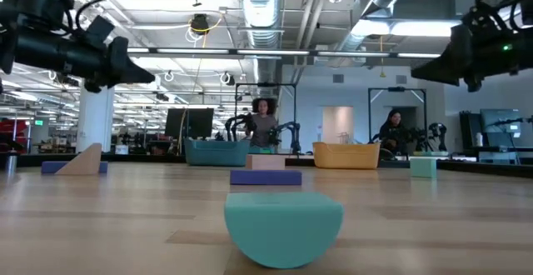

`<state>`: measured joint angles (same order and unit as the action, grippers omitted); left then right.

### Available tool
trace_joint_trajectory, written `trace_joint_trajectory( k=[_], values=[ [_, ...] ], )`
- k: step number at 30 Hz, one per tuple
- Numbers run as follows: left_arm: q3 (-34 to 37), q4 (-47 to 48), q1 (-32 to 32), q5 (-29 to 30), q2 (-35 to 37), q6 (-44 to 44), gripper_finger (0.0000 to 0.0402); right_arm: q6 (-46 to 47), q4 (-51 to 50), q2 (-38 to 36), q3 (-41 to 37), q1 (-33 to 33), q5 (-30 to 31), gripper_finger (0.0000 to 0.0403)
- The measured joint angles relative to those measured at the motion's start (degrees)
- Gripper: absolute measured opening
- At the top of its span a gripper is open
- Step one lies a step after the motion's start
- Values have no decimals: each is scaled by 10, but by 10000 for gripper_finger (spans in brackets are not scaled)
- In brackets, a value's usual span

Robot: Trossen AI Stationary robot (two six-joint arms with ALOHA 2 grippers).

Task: Sort & place blocks by color
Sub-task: Put the top right light blue block into the dark blue bin

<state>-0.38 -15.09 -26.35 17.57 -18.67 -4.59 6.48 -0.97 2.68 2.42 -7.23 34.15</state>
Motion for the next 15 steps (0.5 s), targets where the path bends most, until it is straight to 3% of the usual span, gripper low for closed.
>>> trace_joint_trajectory(
  k=[7,15],
  values=[
    [0,-25,31,-64,-57,-66,102,63,-5,45,0,-11,-71,33],
    [0,-94,156,26,-95,-62,92,139,-7,148,0,-12,-110,62]
  ],
)
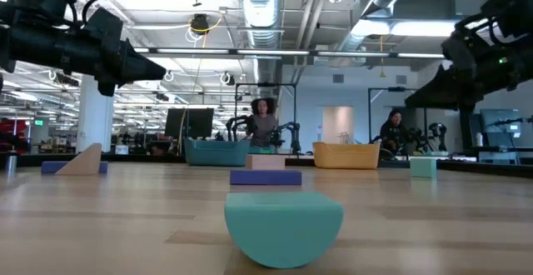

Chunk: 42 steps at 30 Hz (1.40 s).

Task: Sort & place blocks by color
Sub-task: Put the top right light blue block into the dark blue bin

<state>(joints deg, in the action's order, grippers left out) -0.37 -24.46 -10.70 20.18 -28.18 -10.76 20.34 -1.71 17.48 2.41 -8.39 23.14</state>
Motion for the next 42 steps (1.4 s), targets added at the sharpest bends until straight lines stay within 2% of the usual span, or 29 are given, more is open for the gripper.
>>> trace_joint_trajectory(
  k=[3,8,12,15,18,22,25,28,33,36,42],
  values=[
    [0,8,47,40,-5,5,92,29,3,38,-1,5,-13,89],
    [0,14,109,119,-3,14,92,72,7,95,-1,14,-22,156],
    [0,7,138,194,-3,21,92,113,9,129,-1,14,-4,207],
    [-3,1,147,243,-3,55,92,114,11,154,-1,14,7,228],
    [-10,5,148,280,-3,84,92,114,14,169,1,8,0,235],
    [-7,5,148,283,-3,75,92,111,18,179,22,-4,-18,235],
    [-2,18,156,278,-3,70,92,76,17,186,31,-24,2,235],
    [-2,28,175,308,-3,84,92,46,22,194,33,-54,-1,235],
    [-1,10,186,383,-3,96,93,38,28,213,34,-106,-112,235],
    [-1,8,179,375,-3,86,103,37,30,224,34,-121,-163,235],
    [-1,11,170,311,-17,34,150,37,35,238,34,-119,-186,235]
  ],
)
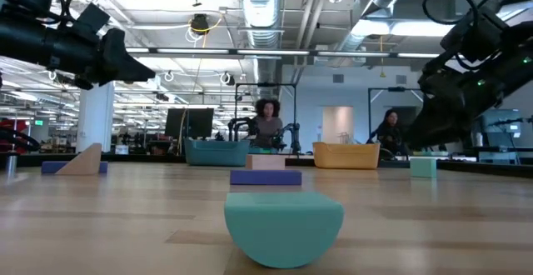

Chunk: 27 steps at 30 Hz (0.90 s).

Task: Sort & place blocks by color
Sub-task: Put the top right light blue block into the dark blue bin

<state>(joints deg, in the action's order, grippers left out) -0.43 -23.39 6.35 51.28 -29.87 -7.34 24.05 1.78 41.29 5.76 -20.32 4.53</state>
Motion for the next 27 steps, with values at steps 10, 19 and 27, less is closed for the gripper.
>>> trace_joint_trajectory(
  k=[10,19,27],
  values=[
    [0,-31,0,-35,-84,-71,192,32,-31,28,2,72,24,235],
    [1,-188,0,-19,-177,-8,193,49,-41,73,1,94,64,235],
    [-18,-226,-21,-20,-246,-10,193,64,-43,112,2,78,75,207]
  ],
)
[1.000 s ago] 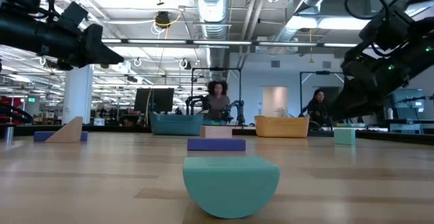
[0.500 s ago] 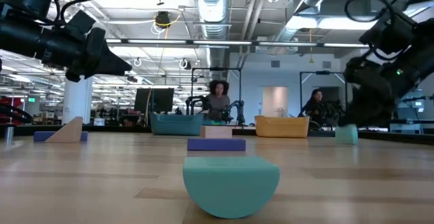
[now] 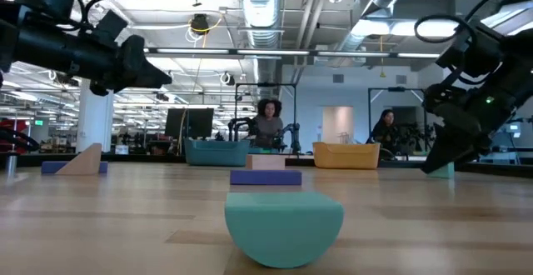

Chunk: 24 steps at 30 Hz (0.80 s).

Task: Sort & place blocks by color
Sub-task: Put the top right light blue block into the dark blue bin

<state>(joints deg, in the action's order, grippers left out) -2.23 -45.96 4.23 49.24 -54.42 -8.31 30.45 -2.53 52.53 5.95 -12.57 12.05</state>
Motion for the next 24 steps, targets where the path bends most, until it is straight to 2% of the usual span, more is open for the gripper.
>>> trace_joint_trajectory(
  k=[5,9,13,19,24],
  values=[
    [-16,-68,-15,-25,-70,3,193,9,47,16,-1,-11,-1,157],
    [-46,-132,-19,-37,-140,27,193,12,154,27,-1,-9,-5,128],
    [-102,-173,-18,-67,-223,71,193,16,249,48,-2,-5,-23,132],
    [-233,-186,-18,-91,-358,145,193,37,429,90,-2,5,-45,151],
    [-335,-180,-18,-175,-430,197,193,42,601,134,-2,44,-51,138]
  ],
)
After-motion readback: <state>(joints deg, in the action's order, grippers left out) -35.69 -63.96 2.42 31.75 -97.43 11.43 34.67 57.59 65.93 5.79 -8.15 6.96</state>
